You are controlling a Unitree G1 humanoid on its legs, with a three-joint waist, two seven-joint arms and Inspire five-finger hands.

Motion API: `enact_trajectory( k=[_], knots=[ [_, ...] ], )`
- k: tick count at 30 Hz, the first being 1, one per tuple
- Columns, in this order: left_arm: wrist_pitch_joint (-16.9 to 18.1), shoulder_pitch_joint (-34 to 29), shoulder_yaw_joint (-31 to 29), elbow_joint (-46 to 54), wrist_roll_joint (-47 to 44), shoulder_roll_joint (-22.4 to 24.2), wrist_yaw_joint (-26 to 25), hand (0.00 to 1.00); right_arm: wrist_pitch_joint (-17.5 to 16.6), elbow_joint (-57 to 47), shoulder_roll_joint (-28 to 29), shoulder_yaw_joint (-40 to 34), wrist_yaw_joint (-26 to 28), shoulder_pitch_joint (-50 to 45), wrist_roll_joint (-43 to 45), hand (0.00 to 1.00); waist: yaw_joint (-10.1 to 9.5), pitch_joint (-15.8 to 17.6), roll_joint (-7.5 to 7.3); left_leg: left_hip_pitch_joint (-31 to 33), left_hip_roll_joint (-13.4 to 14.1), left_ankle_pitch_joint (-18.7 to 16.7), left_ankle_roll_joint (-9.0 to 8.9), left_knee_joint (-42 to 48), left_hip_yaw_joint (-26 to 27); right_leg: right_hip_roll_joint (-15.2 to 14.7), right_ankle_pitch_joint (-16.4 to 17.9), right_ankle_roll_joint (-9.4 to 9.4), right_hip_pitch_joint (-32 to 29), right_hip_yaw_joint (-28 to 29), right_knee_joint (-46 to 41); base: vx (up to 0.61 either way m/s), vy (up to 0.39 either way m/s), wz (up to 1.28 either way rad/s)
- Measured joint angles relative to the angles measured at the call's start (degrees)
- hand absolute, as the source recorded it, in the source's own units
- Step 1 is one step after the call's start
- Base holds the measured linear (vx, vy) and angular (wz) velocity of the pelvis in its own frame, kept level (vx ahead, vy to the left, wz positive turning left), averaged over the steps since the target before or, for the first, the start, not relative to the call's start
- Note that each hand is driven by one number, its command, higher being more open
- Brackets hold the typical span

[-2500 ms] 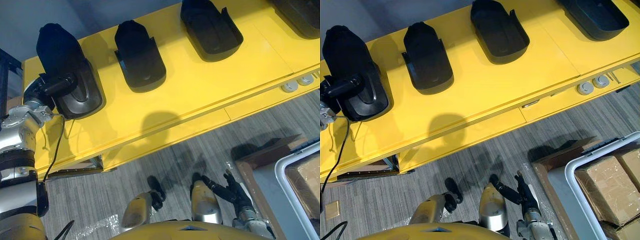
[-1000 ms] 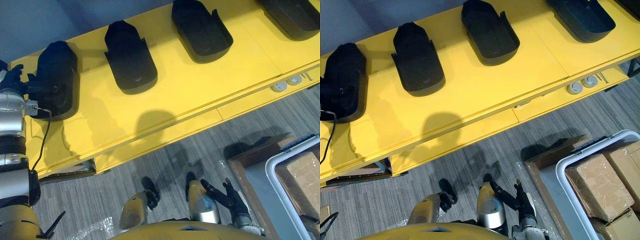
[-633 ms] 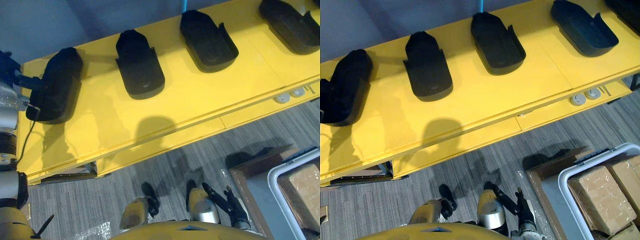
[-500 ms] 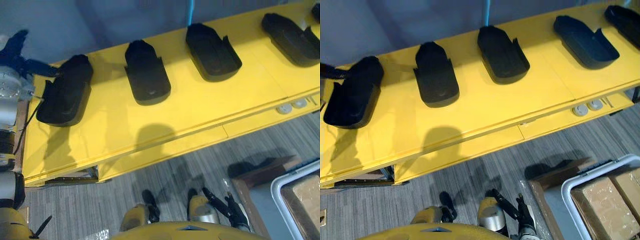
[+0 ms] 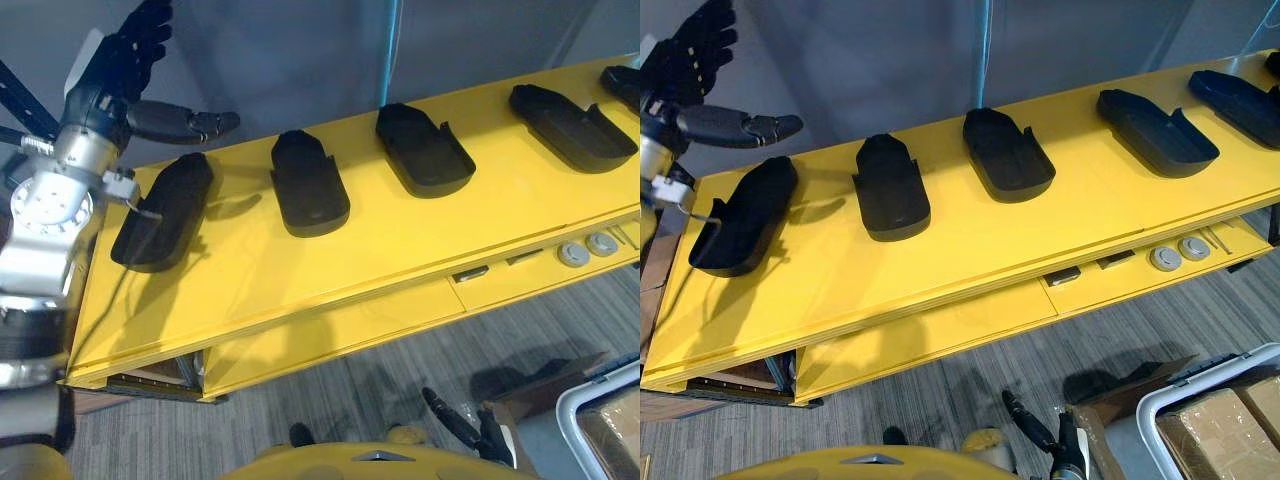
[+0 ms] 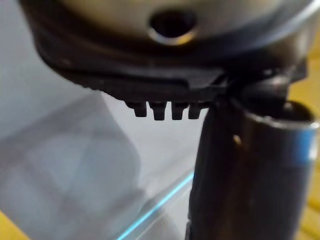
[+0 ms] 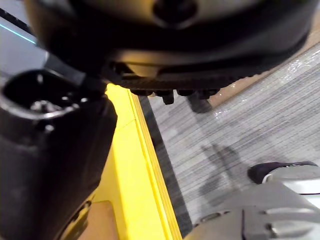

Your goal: Walk over and take three plastic housings, then place them on the shelf

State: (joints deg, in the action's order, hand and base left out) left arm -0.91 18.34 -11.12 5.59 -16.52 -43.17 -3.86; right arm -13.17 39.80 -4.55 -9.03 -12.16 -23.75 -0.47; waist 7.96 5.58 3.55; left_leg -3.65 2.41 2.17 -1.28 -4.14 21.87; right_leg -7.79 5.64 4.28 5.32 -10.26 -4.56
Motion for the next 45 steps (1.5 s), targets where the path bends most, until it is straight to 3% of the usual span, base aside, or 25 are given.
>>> enact_trajectory(
  k=[1,4,10,30,37,41,45],
  knots=[
    [0.8,-3.8,-2.6,0.1,3.4,4.6,-5.2,1.0,-0.2,0.0,0.8,0.0,-0.7,-0.1,1.3,1.0,-0.03,-0.7,-0.39,-0.1,0.0,0.6,-0.13,-0.9,-0.4,0.1,0.0,0.01,0.0,-0.5,0.2,-0.06,0.001,0.12],
    [0.5,-10.3,-5.4,0.2,6.8,12.4,-12.6,1.0,-0.3,0.0,1.1,0.1,-1.4,-0.3,1.5,1.0,-0.99,-1.3,-1.06,0.0,0.1,0.7,-0.19,-0.9,-0.9,0.3,0.0,0.04,0.0,-0.7,0.2,-0.04,-0.007,0.08],
    [-0.9,-20.5,-4.8,0.2,10.4,21.1,-19.5,1.0,-0.3,0.0,1.1,0.9,-1.7,-0.7,1.5,1.0,-2.82,-2.3,-2.66,0.3,-0.1,1.4,-0.02,-1.0,-1.9,0.1,0.0,0.08,0.3,-1.7,0.2,-0.01,0.007,0.09],
    [1.0,-21.1,-3.2,-3.2,9.6,21.3,-16.5,1.0,1.5,5.7,-0.3,2.8,3.4,2.0,0.7,1.0,-2.94,-0.3,-2.18,0.2,-0.7,2.0,0.14,-1.0,-5.7,-0.1,-0.3,0.56,3.1,-6.4,2.8,0.01,-0.001,0.09],
    [1.3,-21.1,-3.2,-7.3,6.9,21.3,-16.4,1.0,2.8,6.9,-1.0,3.0,4.4,3.8,-0.9,1.0,-4.49,1.3,-2.13,0.6,-0.9,2.0,0.06,-1.0,-7.3,0.0,-0.2,0.39,4.0,-8.1,3.7,0.03,-0.017,0.13],
    [2.7,-21.1,-3.3,-8.2,4.3,21.1,-14.0,1.0,2.8,7.2,-1.0,3.0,4.4,5.0,-0.8,1.0,-4.7,1.5,-2.26,0.6,-0.9,2.1,0.02,-1.0,-7.4,0.0,-0.2,0.35,4.2,-8.2,3.7,0.01,-0.007,0.02],
    [5.9,-21.0,-3.6,-9.5,0.4,19.3,-8.5,1.0,2.8,7.2,-1.0,2.8,5.3,5.1,-0.8,1.0,-4.59,1.7,-2.16,-0.2,-0.8,2.1,-0.03,-1.0,-7.1,0.0,-0.2,0.35,4.7,-7.9,3.5,-0.01,-0.001,-0.03]
  ],
)
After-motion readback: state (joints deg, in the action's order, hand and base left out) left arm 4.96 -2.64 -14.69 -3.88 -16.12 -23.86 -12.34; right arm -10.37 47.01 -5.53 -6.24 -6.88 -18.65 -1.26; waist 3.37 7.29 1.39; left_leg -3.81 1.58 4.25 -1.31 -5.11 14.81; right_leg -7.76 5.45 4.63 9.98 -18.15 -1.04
